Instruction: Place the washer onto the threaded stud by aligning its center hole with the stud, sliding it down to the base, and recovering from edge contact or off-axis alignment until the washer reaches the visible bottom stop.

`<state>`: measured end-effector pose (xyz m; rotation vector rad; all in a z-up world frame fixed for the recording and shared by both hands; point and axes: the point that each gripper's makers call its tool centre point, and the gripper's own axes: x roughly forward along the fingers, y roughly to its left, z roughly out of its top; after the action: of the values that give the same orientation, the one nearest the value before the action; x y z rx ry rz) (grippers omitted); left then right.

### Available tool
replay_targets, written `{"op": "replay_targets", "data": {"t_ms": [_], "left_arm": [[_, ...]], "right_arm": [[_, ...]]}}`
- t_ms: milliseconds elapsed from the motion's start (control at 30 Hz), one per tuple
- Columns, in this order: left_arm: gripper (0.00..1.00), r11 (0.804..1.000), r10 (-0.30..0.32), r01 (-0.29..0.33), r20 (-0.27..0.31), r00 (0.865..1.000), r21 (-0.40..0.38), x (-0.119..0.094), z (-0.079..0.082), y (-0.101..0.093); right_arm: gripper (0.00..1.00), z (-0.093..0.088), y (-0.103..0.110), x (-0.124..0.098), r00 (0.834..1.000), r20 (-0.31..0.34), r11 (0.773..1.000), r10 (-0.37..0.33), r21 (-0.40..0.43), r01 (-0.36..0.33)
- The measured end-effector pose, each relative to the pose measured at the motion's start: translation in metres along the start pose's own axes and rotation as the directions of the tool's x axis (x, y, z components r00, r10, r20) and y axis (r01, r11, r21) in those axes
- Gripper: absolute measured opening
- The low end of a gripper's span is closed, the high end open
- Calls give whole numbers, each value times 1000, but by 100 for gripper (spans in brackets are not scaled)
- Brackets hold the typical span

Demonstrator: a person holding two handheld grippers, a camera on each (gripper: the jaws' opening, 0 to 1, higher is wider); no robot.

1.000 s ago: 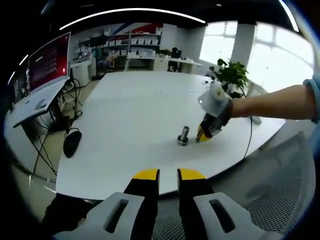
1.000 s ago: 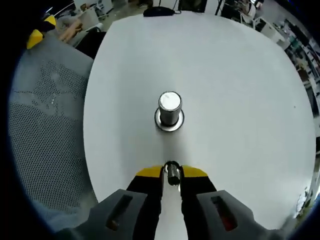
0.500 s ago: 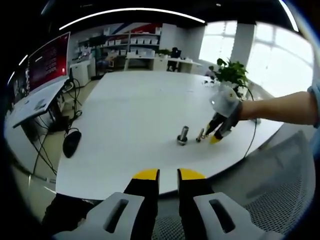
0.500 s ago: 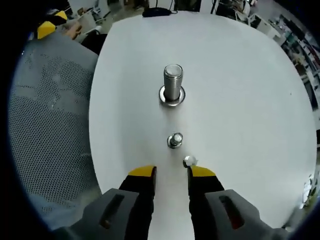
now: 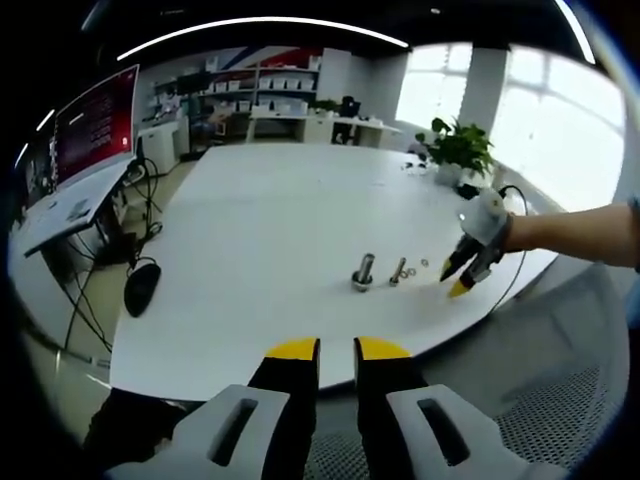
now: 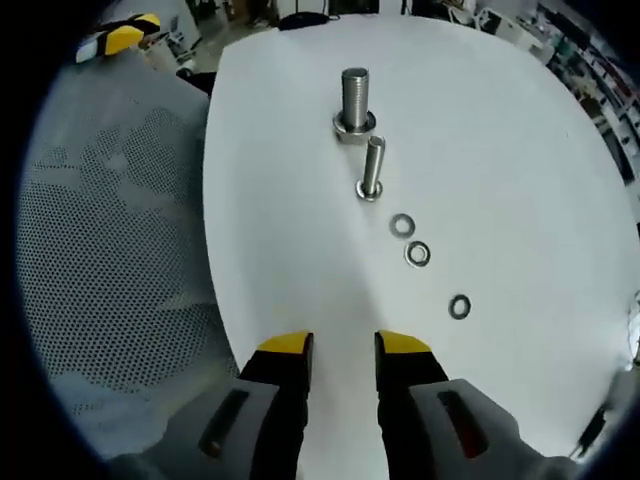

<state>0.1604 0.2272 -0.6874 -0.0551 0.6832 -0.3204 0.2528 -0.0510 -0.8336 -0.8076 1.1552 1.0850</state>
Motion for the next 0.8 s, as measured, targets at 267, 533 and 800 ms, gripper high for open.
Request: {"op": "replay_targets", "data": {"t_ms": [267,533,800], "left_arm": [[11,1000,-2,2,-3,1000,1,0,0,0],[11,1000,-2,2,-6,1000,2,0,-1,0],[11,1000,-1,1,-10,1000,4,0,-1,0]], "right_arm": [[27,-19,3,1,998,-59,1000,12,-7,-12],[22,-24,-1,3,993,-120,999,10,-31,-14],[17,-25,-5,3,989,-145,992,-34,-123,16]]}}
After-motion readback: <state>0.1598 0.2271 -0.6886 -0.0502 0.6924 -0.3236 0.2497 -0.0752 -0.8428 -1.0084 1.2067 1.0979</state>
